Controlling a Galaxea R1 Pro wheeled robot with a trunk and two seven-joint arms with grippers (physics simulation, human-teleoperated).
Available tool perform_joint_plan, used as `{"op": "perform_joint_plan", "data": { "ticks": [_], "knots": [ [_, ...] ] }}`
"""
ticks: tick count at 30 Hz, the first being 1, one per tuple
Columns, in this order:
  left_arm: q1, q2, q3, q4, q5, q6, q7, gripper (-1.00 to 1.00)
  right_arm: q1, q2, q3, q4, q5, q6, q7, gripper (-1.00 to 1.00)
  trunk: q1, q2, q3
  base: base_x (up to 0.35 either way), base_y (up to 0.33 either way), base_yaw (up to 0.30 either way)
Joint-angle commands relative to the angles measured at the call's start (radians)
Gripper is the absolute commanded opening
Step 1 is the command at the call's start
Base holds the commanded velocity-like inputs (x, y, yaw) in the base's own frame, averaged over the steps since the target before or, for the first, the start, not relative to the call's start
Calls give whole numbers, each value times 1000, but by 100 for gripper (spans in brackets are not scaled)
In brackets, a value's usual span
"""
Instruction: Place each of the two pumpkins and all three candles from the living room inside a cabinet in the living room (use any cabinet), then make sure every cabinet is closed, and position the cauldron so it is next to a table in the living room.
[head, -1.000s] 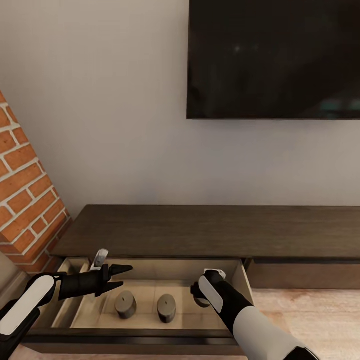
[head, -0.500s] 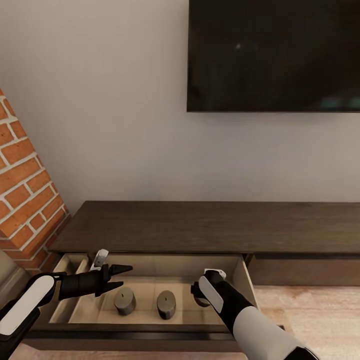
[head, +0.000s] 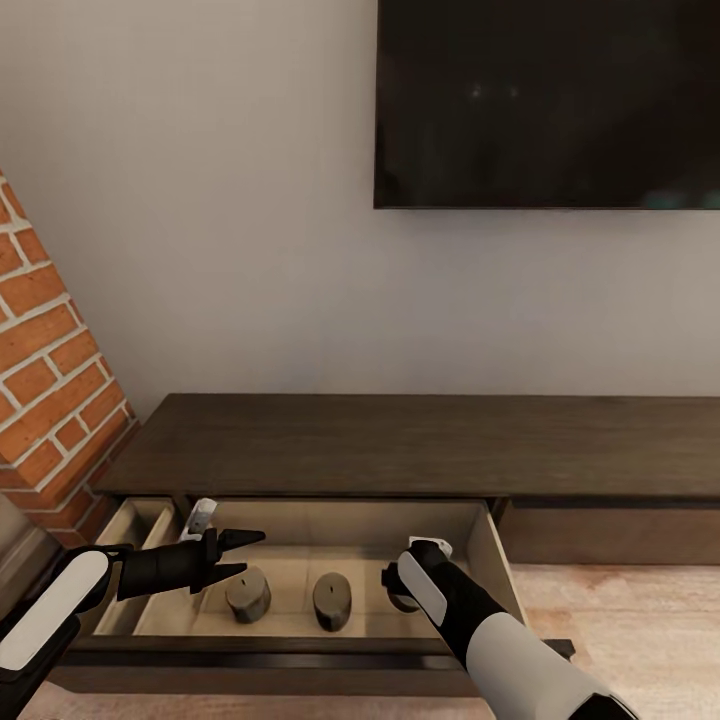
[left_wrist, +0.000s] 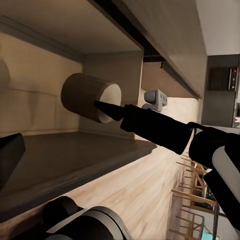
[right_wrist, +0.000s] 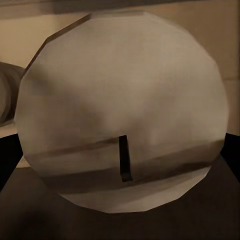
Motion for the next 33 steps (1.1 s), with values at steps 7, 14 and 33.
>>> {"op": "perform_joint_plan", "data": {
  "ticks": [7, 14, 33],
  "knots": [
    [0, 0, 0, 0, 1, 0, 0, 100, 0, 0, 0, 0, 1, 0, 0, -100, 0, 0, 0, 0, 0, 0],
    [0, 0, 0, 0, 1, 0, 1, 100, 0, 0, 0, 0, 1, 0, 0, -100, 0, 0, 0, 128, 0, 0],
    [0, 1, 0, 2, 1, 0, 1, 100, 0, 0, -1, 0, 2, -39, 0, -100, 46, -84, -38, 6, 0, 0]
  ]
}}
